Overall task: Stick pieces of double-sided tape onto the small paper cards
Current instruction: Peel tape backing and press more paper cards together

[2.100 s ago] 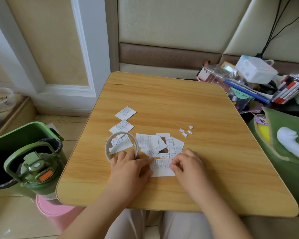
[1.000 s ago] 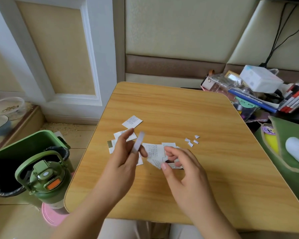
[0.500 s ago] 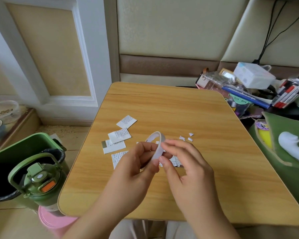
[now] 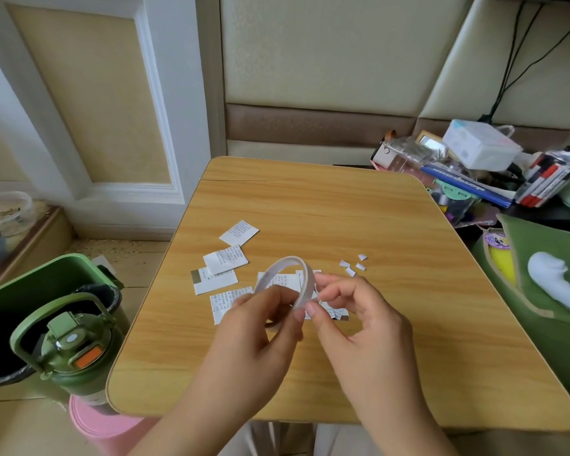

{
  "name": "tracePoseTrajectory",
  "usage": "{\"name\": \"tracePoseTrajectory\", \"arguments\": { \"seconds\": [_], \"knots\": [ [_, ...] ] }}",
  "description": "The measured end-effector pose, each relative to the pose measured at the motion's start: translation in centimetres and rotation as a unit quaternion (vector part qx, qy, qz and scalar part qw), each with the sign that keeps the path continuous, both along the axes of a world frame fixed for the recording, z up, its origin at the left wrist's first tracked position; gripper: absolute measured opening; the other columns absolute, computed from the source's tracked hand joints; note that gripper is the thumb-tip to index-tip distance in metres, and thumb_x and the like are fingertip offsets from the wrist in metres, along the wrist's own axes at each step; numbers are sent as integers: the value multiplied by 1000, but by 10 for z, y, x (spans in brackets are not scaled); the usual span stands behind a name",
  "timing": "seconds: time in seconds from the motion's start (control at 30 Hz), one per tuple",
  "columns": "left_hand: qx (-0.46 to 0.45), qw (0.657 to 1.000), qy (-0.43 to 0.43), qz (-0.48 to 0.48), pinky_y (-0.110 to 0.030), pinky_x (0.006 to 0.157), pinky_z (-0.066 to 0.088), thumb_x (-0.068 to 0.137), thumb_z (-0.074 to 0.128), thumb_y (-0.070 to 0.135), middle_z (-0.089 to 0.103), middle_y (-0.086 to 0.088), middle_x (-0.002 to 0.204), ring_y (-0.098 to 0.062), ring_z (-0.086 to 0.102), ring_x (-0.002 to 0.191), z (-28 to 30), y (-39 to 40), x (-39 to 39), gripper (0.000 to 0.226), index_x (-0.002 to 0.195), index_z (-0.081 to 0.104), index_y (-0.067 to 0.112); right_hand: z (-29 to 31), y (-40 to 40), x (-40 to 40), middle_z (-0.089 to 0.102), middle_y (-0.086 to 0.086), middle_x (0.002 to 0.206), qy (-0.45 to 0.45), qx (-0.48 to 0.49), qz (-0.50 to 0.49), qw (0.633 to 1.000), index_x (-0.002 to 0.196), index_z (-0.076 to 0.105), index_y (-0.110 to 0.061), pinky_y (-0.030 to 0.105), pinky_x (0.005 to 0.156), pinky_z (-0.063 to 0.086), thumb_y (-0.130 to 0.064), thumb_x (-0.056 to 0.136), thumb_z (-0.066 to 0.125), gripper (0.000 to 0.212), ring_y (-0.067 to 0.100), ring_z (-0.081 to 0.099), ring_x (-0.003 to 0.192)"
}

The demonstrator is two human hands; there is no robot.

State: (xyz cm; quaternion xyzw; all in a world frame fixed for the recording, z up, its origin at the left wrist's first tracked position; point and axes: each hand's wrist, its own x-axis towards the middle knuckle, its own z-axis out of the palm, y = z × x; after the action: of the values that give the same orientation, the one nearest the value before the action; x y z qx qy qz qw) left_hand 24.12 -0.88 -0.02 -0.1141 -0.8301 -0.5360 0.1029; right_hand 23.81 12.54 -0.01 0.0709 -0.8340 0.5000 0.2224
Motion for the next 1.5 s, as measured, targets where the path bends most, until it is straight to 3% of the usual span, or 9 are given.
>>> {"name": "tracePoseTrajectory", "arguments": {
  "seconds": [0.1,0.2,0.3,0.47,0.6,0.77,1.1,1.33,1.5],
  "knots": [
    [27,1000,7,9,-25,52,37,87,51,35,56,-1,65,-22,48,59,4,2,0,21,75,57,20,2,-1,1,67,-25,102,-10,-28,4,1000,91,51,-40,19,76,50,-27,72,72,31,6,66,88],
    [42,999,1,19,-19,46,31,92,54,25,55,-3,63,-26,45,56,9,1,0,18,74,57,19,6,2,0,67,-22,98,-10,-23,15,1000,109,49,-45,13,79,46,-18,75,79,53,4,63,92],
    [43,999,0,13,-17,44,29,91,55,20,53,-3,60,-18,39,50,14,2,0,17,74,56,17,10,2,-2,61,-23,101,27,62,16,998,119,57,-38,5,83,39,-22,78,69,45,-2,56,98],
    [30,999,4,19,-12,42,23,90,56,17,42,11,49,-8,32,41,20,4,1,20,71,55,17,15,2,-2,64,-17,93,57,67,29,996,87,70,-22,5,81,39,-15,77,67,12,-6,57,95],
    [-1,1000,17,26,-11,42,25,90,58,15,44,14,50,-7,35,43,24,4,2,21,69,56,17,20,3,-3,65,-14,85,58,60,44,996,75,68,-19,5,82,38,-12,77,68,7,0,61,90],
    [5,999,27,33,-14,42,25,84,53,29,44,0,49,-8,33,43,26,2,3,20,66,57,21,26,4,-6,58,-15,86,45,78,57,994,73,65,-21,5,78,37,-23,79,66,6,2,58,90],
    [108,992,-57,28,-12,39,21,79,62,14,30,13,40,-4,23,38,37,1,3,26,57,53,3,24,5,-3,59,-10,90,122,134,89,979,79,62,-15,10,91,30,-17,85,56,9,13,52,94],
    [135,980,-139,-44,-20,45,23,84,56,32,40,10,51,-13,28,52,42,-3,0,26,62,61,21,22,9,-5,55,-16,96,113,95,112,983,85,59,-23,25,89,38,-24,91,52,9,10,50,101],
    [138,978,-143,-65,-21,46,20,70,58,39,35,0,57,-16,24,55,36,-7,-4,28,69,55,11,25,12,-8,54,-16,96,109,127,130,977,85,56,-23,35,86,41,-25,92,49,10,8,47,101]
  ]
}}
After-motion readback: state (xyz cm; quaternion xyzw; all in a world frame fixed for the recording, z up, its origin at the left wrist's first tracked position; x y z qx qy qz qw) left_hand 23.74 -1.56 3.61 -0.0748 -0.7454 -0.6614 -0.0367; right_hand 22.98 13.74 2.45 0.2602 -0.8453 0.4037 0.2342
